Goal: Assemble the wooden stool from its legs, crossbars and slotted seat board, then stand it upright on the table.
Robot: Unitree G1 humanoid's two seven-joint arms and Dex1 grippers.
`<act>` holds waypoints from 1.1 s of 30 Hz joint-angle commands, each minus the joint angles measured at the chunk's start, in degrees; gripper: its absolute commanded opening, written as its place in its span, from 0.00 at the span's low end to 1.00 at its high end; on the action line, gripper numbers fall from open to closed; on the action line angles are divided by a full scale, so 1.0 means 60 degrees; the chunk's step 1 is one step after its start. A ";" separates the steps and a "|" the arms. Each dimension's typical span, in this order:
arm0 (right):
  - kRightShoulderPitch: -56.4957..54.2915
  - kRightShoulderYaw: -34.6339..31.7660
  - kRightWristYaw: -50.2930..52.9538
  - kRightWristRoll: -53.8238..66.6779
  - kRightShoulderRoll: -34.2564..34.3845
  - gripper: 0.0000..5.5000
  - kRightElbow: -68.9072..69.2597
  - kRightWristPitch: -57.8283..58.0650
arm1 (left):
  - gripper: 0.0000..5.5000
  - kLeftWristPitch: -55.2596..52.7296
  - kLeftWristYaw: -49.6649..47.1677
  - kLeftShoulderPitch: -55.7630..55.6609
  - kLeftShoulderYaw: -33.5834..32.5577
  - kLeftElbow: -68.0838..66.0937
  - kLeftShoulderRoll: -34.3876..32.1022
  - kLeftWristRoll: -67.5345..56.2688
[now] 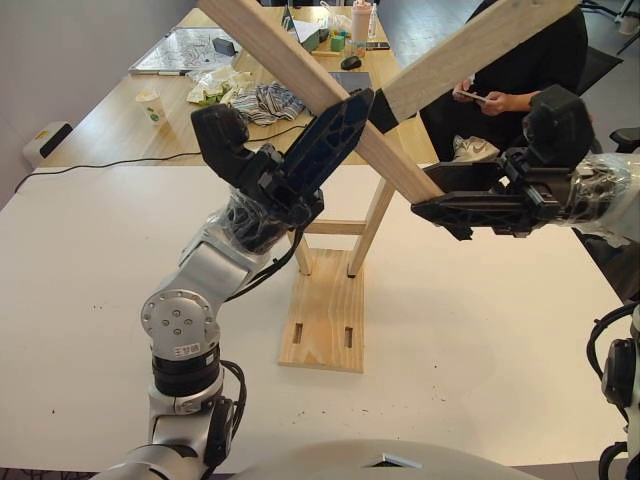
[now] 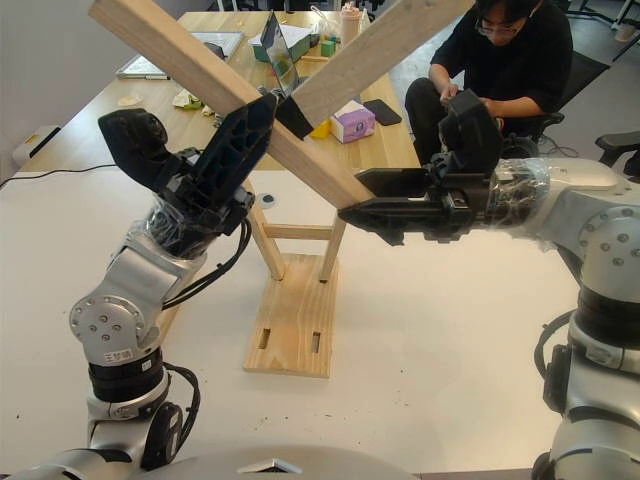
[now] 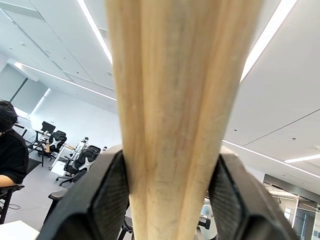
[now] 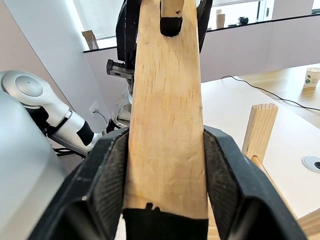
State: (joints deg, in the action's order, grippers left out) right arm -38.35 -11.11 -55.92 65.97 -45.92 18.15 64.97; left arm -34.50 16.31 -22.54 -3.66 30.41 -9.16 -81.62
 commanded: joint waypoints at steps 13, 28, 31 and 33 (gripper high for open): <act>-0.0411 0.0109 0.0742 0.0263 -0.0184 0.70 -0.0301 0.0536 | 0.38 0.0253 0.0770 0.0325 0.0071 -0.0011 -0.0080 0.0671; -0.1880 -0.0731 0.1290 0.0993 0.0030 0.79 -0.2190 0.0850 | 0.38 0.0262 0.0869 0.0411 -0.0138 -0.0313 0.0068 0.0551; -0.1868 -0.0641 0.1172 0.0741 -0.0098 0.70 -0.2288 0.0709 | 0.38 0.0238 0.0897 0.0432 -0.0139 -0.0318 0.0069 0.0547; -0.1835 -0.0573 0.1094 0.0461 -0.0167 0.64 -0.2458 0.0566 | 0.38 0.0170 0.0932 0.0521 -0.0146 -0.0296 -0.0025 0.0560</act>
State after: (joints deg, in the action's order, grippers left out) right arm -48.76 -15.24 -48.79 70.60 -45.80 4.19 69.32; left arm -33.25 21.51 -20.14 -4.43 28.66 -8.67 -77.93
